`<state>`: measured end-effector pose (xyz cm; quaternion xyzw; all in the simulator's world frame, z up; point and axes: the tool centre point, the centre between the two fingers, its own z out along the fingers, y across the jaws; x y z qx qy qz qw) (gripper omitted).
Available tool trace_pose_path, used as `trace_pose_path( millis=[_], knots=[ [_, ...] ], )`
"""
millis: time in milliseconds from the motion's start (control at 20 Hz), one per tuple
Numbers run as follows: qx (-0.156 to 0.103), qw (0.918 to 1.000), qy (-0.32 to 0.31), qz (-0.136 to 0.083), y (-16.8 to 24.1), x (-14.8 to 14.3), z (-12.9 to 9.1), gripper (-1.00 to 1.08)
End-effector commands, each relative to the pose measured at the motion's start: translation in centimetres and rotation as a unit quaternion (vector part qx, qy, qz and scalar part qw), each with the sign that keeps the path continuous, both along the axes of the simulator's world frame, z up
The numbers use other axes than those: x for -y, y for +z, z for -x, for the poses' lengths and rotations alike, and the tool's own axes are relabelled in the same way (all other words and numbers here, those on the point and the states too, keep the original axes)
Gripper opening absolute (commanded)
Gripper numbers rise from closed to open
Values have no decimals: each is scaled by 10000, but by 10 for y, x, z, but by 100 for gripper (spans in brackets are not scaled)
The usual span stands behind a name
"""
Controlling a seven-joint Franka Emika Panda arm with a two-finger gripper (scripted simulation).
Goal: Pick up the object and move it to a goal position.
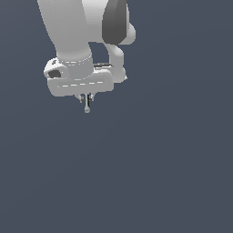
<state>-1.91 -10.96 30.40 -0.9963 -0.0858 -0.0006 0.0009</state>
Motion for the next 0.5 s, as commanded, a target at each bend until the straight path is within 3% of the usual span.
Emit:
trace_pose_path(
  millis=[0,450],
  knots=[
    [-4,10000,3,0,22,12,-5,-100],
    [-5,10000,3,6,83,47,-23,-100]
  ],
)
